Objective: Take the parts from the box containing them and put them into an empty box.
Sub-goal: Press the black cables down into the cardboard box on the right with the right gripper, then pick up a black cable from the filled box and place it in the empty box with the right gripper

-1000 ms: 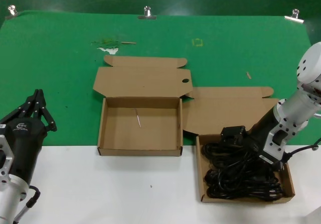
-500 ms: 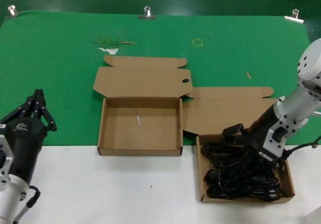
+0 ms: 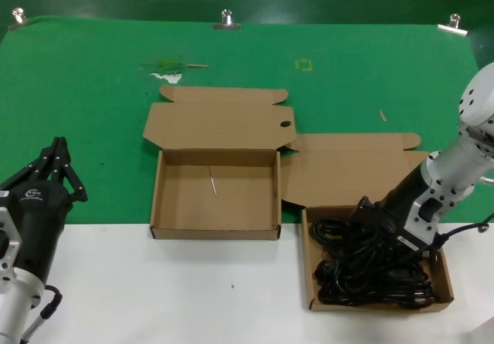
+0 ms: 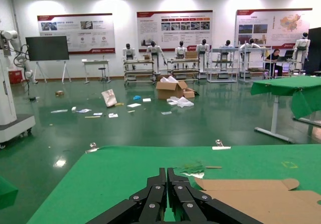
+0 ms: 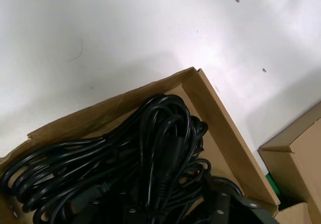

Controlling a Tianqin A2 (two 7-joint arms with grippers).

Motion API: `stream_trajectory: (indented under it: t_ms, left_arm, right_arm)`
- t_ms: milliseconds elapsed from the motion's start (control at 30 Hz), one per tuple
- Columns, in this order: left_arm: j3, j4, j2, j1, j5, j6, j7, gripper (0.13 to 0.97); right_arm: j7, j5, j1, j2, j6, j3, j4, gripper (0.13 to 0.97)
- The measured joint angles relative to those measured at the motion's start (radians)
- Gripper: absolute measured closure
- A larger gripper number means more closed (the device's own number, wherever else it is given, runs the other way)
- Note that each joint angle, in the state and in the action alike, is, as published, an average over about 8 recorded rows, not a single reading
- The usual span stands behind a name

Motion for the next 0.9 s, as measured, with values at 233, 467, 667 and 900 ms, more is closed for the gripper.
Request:
stream_trajectory:
  t_ms: [233,467,667,900]
  left_arm:
    - [0.000,0.000,0.000,0.000,0.000,0.000,0.000,0.946]
    - [0.000,0.000,0.000,0.000,0.000,0.000,0.000,0.946]
    - [0.000,0.000,0.000,0.000,0.000,0.000,0.000,0.946]
    - [0.000,0.000,0.000,0.000,0.000,0.000,0.000,0.946]
  right_arm:
    - [-0.001,0.003,-0.001,-0.001,-0.011,0.007,0.000,0.683]
    - [0.000,0.005,0.000,0.000,-0.021,0.013,0.001,0.811]
    - [0.005,0.007,-0.001,0.007,-0.034,0.016,0.002,0.856]
    - [0.033,0.014,0.008,0.020,-0.070,0.025,0.004,0.883]
